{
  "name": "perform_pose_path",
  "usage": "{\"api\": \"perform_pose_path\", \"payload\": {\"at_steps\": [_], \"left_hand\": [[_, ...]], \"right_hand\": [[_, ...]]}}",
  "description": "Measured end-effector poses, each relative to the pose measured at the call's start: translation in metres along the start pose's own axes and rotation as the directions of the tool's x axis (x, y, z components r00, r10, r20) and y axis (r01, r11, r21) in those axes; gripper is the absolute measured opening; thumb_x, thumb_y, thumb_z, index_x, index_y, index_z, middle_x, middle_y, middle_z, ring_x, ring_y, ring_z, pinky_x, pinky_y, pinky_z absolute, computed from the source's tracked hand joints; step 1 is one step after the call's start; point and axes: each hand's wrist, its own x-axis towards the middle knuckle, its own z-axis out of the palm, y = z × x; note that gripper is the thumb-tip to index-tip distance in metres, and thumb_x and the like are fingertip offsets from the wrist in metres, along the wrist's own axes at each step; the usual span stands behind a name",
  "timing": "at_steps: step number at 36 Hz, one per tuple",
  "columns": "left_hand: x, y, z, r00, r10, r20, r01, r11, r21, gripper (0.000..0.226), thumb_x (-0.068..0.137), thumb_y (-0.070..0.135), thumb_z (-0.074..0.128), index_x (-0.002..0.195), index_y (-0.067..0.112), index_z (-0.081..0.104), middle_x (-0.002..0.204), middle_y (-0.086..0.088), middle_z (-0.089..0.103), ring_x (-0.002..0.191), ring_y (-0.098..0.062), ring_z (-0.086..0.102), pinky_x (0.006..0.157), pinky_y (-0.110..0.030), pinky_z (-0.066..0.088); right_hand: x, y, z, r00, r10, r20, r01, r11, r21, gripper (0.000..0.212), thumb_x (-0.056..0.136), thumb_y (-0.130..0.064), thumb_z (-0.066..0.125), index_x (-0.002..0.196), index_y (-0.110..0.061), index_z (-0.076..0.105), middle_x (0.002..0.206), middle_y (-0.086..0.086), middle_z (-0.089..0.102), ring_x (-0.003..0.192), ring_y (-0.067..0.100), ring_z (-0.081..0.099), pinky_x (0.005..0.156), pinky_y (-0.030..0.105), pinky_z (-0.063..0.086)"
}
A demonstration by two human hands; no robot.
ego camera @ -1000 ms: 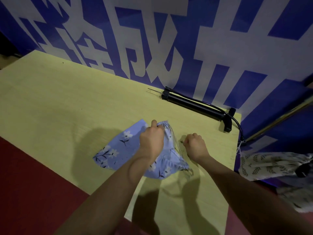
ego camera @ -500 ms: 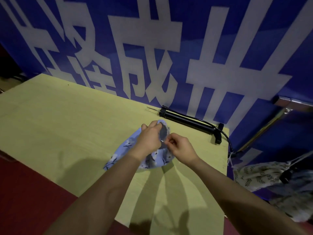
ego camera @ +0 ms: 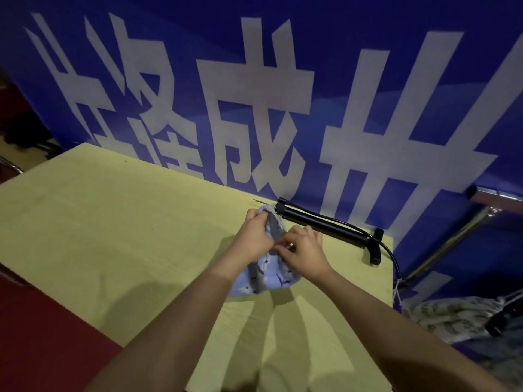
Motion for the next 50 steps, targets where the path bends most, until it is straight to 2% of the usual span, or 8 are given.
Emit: {"api": "perform_pose_path", "payload": {"at_steps": [6,11,24,32,37,40,45,50], "left_hand": [[0.02,0.004,0.019,0.993,-0.087,-0.074,0.091,0.995,0.051,0.035,0.091,0.01,0.047,0.125,0.004,0.048,0.126,-0.01,0.039,0.095,-0.032,0.055,0.08,-0.036,0.045],[0.047,0.012,0.034,0.984,-0.129,-0.119,0.144,0.982,0.123,0.023,0.094,0.012,0.043,0.112,0.008,0.055,0.121,-0.012,0.043,0.072,-0.029,0.045,0.066,-0.035,0.041],[0.105,0.009,0.052,0.977,-0.158,-0.145,0.197,0.928,0.316,0.023,0.096,0.024,0.046,0.108,0.011,0.061,0.117,-0.01,0.049,0.088,-0.031,0.058,0.066,-0.032,0.04],[0.116,-0.002,0.055,0.976,-0.177,-0.126,0.208,0.931,0.301,0.026,0.096,0.023,0.049,0.115,0.01,0.06,0.121,-0.01,0.049,0.104,-0.031,0.056,0.084,-0.038,0.045],[0.111,-0.007,0.054,0.972,-0.199,-0.127,0.225,0.946,0.235,0.043,0.088,0.045,0.058,0.105,0.006,0.059,0.111,-0.011,0.052,0.1,-0.031,0.054,0.088,-0.042,0.048],[0.106,-0.005,0.051,0.968,-0.197,-0.156,0.227,0.952,0.206,0.05,0.087,0.049,0.058,0.105,0.003,0.057,0.108,-0.012,0.053,0.097,-0.031,0.054,0.084,-0.04,0.046],[0.087,-0.004,0.044,0.971,-0.12,-0.207,0.159,0.97,0.182,0.016,0.095,0.011,0.046,0.105,-0.001,0.05,0.111,-0.018,0.052,0.094,-0.035,0.054,0.073,-0.035,0.04],[0.059,-0.003,0.037,0.953,-0.087,-0.29,0.098,0.995,0.024,0.014,0.093,0.001,0.046,0.096,0.008,0.034,0.078,-0.006,0.047,0.069,-0.029,0.048,0.049,-0.03,0.03]], "right_hand": [[0.012,0.029,-0.003,0.994,0.095,-0.057,-0.091,0.993,0.073,0.018,0.094,-0.023,0.053,0.099,-0.013,0.067,0.096,0.003,0.06,0.095,0.024,0.05,0.075,0.028,0.027],[0.036,0.064,-0.001,0.968,0.251,0.029,-0.252,0.967,0.023,0.027,0.092,-0.011,0.05,0.116,-0.01,0.061,0.119,0.009,0.06,0.113,0.027,0.05,0.095,0.037,0.04],[0.096,0.134,0.023,0.871,0.39,0.299,-0.319,0.911,-0.26,0.066,0.09,-0.019,0.058,0.145,-0.008,0.024,0.149,0.012,0.034,0.137,0.031,0.032,0.111,0.039,0.028],[0.103,0.137,0.053,0.888,0.389,0.246,-0.249,0.856,-0.454,0.038,0.093,-0.027,0.053,0.127,-0.01,0.045,0.129,0.015,0.041,0.119,0.034,0.038,0.099,0.04,0.033],[0.1,0.131,0.057,0.898,0.355,0.26,-0.216,0.87,-0.442,0.035,0.092,-0.025,0.053,0.123,-0.009,0.049,0.122,0.013,0.053,0.114,0.03,0.051,0.093,0.037,0.04],[0.099,0.124,0.045,0.906,0.333,0.261,-0.182,0.864,-0.469,0.036,0.091,-0.021,0.055,0.124,-0.01,0.046,0.12,0.013,0.055,0.109,0.031,0.055,0.088,0.037,0.043],[0.092,0.109,0.016,0.935,0.272,0.228,-0.154,0.89,-0.428,0.041,0.088,-0.019,0.058,0.125,-0.016,0.04,0.112,0.01,0.057,0.097,0.032,0.06,0.065,0.032,0.036],[0.075,0.089,-0.016,0.951,0.281,0.129,-0.228,0.918,-0.324,0.033,0.083,-0.021,0.06,0.109,-0.014,0.041,0.088,0.006,0.058,0.076,0.031,0.058,0.059,0.03,0.037]]}}
